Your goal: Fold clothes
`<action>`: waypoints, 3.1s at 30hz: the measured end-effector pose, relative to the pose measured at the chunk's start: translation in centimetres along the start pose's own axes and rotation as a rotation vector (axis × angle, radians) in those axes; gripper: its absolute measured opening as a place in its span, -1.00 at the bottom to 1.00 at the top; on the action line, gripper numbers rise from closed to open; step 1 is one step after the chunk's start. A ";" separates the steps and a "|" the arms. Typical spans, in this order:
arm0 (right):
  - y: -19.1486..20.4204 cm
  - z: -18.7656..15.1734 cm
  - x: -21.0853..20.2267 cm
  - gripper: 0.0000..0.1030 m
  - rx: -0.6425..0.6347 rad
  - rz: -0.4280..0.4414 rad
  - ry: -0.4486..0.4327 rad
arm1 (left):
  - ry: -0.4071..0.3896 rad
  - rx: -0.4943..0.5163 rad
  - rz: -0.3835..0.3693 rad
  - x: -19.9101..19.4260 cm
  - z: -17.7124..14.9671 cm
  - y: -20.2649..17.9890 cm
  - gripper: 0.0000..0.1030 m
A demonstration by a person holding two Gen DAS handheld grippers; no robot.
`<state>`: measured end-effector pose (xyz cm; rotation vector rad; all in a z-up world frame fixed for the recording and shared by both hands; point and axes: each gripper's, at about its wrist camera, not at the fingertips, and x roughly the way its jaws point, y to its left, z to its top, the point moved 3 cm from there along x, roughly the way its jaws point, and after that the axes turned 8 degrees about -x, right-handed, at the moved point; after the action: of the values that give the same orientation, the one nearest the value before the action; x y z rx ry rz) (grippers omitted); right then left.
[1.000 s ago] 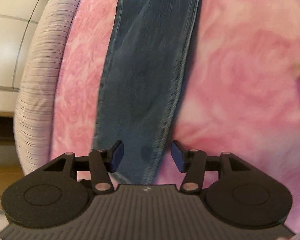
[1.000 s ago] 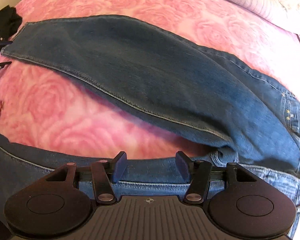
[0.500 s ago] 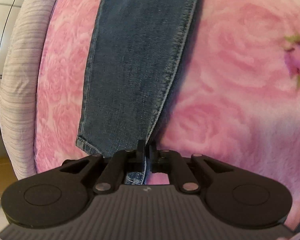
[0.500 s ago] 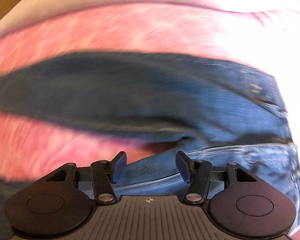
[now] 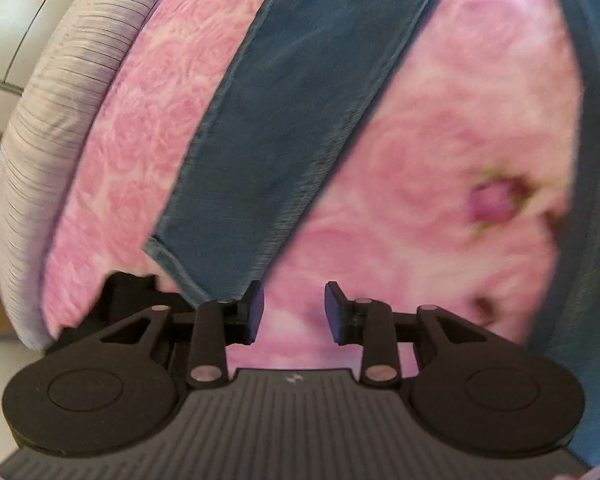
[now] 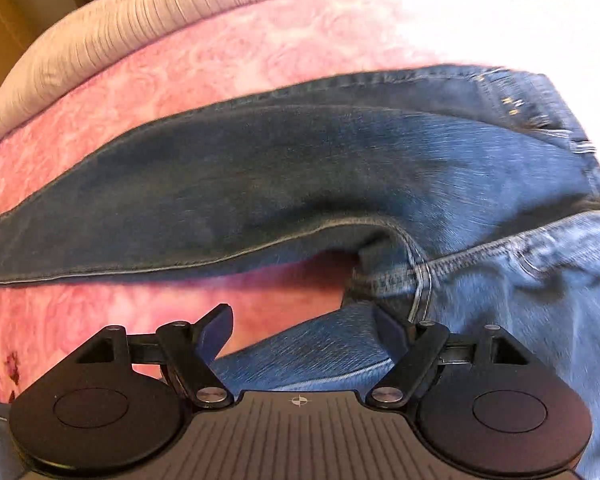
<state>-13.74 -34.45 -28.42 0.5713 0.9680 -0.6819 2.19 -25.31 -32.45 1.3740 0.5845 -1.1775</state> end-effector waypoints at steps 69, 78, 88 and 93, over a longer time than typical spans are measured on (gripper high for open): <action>-30.3 -18.3 -10.0 0.65 0.903 -0.147 -0.402 | -0.100 0.197 -0.296 -10.2 9.7 -21.2 -0.69; -34.4 -17.0 -11.5 -0.63 0.761 -0.157 -0.367 | -0.089 0.239 -0.311 -9.4 11.6 -23.7 -0.69; -24.4 -18.4 -15.1 0.06 0.699 -0.195 -0.378 | -0.078 0.211 -0.325 -10.0 8.0 -23.0 -0.56; -13.0 -19.8 -16.9 0.08 0.596 -0.136 -0.302 | -0.098 0.154 -0.310 -11.0 3.5 -19.8 -0.40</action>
<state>-40.82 -24.59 -24.35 0.8967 0.5139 -1.1567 -20.30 -21.41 -30.59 1.3775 0.6639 -1.5583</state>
